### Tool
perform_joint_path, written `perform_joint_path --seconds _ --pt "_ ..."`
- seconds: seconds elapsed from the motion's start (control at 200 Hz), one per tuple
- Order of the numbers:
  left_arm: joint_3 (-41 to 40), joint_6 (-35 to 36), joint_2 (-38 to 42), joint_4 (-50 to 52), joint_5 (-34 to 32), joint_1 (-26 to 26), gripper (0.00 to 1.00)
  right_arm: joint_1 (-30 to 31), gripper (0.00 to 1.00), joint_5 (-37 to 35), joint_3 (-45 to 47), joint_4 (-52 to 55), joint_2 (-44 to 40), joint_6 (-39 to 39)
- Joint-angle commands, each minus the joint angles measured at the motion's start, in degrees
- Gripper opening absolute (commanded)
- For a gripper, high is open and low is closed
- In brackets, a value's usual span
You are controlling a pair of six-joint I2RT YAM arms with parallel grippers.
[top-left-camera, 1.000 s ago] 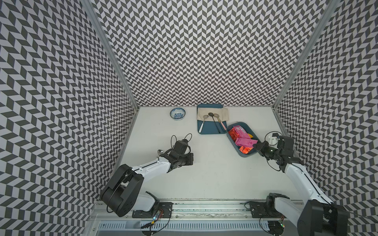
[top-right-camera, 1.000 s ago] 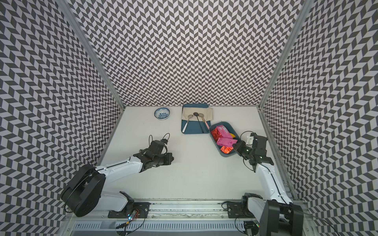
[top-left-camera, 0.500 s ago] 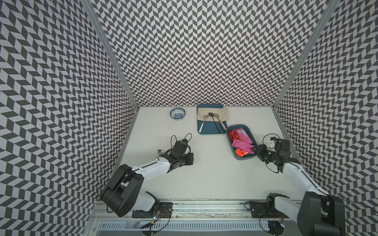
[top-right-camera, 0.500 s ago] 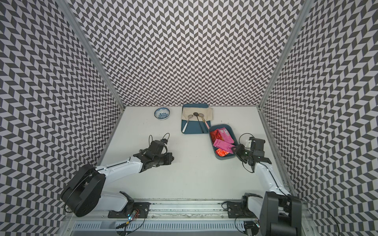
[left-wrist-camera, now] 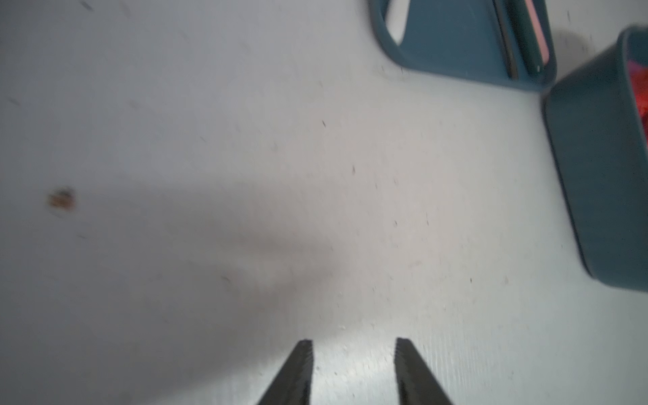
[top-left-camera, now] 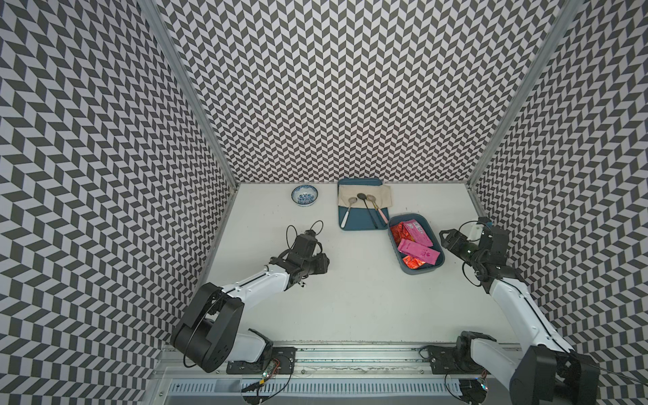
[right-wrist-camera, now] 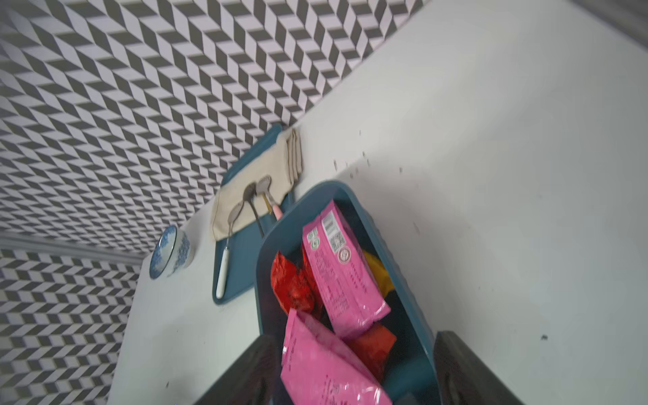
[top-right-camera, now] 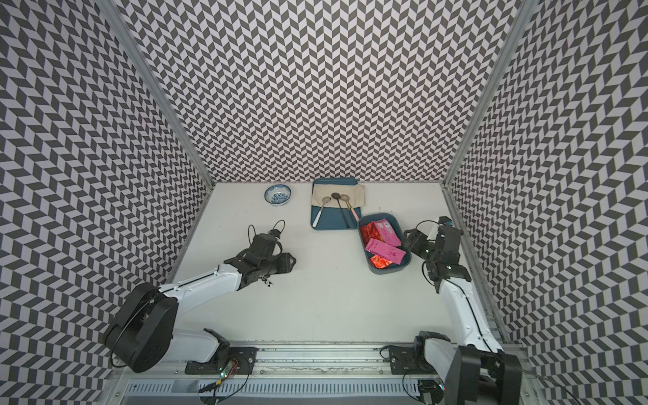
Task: Put the tea bags into the storage box
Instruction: Place the tea bag in the storage box, then reset both arms
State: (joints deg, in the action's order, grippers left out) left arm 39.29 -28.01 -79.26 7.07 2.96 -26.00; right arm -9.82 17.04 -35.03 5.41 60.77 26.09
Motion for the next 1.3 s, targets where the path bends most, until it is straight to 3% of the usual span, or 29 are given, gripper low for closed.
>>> perform_joint_path --seconds 0.0,0.155,0.22,0.24,0.35,0.446,0.531,0.631,0.686,0.731,0.791,0.921,0.986,1.046,1.297 --pt "4.6 5.0 0.7 -2.5 -6.0 6.5 0.93 0.1 0.79 -3.1 0.8 -18.8 3.1 -2.7" --pt "6.9 15.6 -2.6 -9.1 -9.4 13.7 0.98 1.1 0.81 -6.0 -0.7 -30.2 11.9 -8.0" --pt "4.0 18.4 -2.6 -16.5 -11.0 15.5 0.99 2.4 0.81 -6.1 0.4 -35.4 14.3 -8.0" --pt "2.7 19.0 -2.4 -19.2 -11.5 16.0 0.99 2.9 0.84 -9.0 1.1 -37.1 14.6 -14.6" --pt "-5.6 22.2 -1.8 -36.6 -12.7 19.0 1.00 4.8 0.85 -10.4 5.8 -46.3 15.4 -19.9" --pt "-6.7 25.4 -4.7 -41.2 -11.5 21.7 1.00 6.0 0.85 -9.6 7.3 -47.0 17.0 -22.5" --pt "-7.4 26.3 -8.2 -44.2 -11.3 23.3 1.00 7.4 0.85 -10.1 11.4 -52.4 18.3 -23.5" --pt "-11.7 26.7 -9.2 -54.7 -11.2 23.8 1.00 9.5 0.87 -12.5 16.9 -63.3 19.4 -25.8" --pt "-12.7 27.0 -9.5 -56.7 -9.8 24.1 0.99 10.3 1.00 -14.0 19.4 -69.3 20.1 -27.3" --pt "-14.8 28.0 -10.0 -61.9 -9.3 23.9 0.99 10.4 0.99 -14.6 19.9 -71.4 21.2 -27.2" --pt "-15.7 27.9 -8.8 -61.6 -8.6 23.9 0.99 10.4 0.99 -15.3 21.7 -76.0 23.3 -27.1" --pt "-23.2 27.6 -8.3 -74.0 -8.8 24.0 1.00 10.6 0.99 -18.2 27.3 -93.1 29.5 -25.8" --pt "-25.0 27.7 -10.2 -79.9 -9.0 24.2 1.00 10.6 0.99 -17.3 27.2 -89.6 27.5 -26.2" --pt "-24.1 27.1 -8.9 -75.6 -8.7 24.3 0.99 10.6 0.99 -16.9 26.1 -85.6 26.4 -26.4" --pt "-24.4 27.4 -9.3 -76.9 -8.5 24.4 0.99 10.6 0.99 -14.3 20.0 -77.1 27.6 -27.5"
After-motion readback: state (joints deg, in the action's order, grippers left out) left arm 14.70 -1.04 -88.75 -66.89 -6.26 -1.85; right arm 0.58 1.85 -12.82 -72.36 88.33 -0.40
